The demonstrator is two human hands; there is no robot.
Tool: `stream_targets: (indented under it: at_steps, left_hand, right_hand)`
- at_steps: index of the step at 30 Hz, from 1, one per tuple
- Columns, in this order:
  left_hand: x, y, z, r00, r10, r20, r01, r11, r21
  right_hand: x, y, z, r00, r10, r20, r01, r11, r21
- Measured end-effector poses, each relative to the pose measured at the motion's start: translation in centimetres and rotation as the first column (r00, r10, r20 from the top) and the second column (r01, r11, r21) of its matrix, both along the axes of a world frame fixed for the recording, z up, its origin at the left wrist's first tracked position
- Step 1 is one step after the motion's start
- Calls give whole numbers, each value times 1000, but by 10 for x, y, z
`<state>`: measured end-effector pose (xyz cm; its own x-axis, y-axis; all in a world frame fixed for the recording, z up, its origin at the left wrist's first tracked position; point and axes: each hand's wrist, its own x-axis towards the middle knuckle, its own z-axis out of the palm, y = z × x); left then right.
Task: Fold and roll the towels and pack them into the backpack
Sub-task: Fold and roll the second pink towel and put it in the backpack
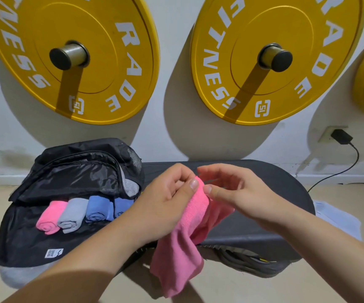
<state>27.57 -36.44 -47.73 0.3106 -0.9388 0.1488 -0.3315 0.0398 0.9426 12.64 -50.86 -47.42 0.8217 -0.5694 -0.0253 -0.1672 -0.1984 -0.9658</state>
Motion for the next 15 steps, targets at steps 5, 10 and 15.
stream_targets:
  at_steps: [5, 10, 15]
  left_hand:
    - [5, 3, 6, 993, -82, -86, 79, 996, -43]
    - [7, 5, 11, 972, -187, -143, 181, 982, -59]
    - [12, 3, 6, 999, 1, -46, -2, 999, -35]
  right_hand:
    - [-3, -5, 4, 984, 174, 32, -177, 957, 229]
    - [-4, -4, 2, 950, 312, 29, -306, 902, 304]
    - [-6, -12, -3, 968, 250, -11, -228, 899, 374]
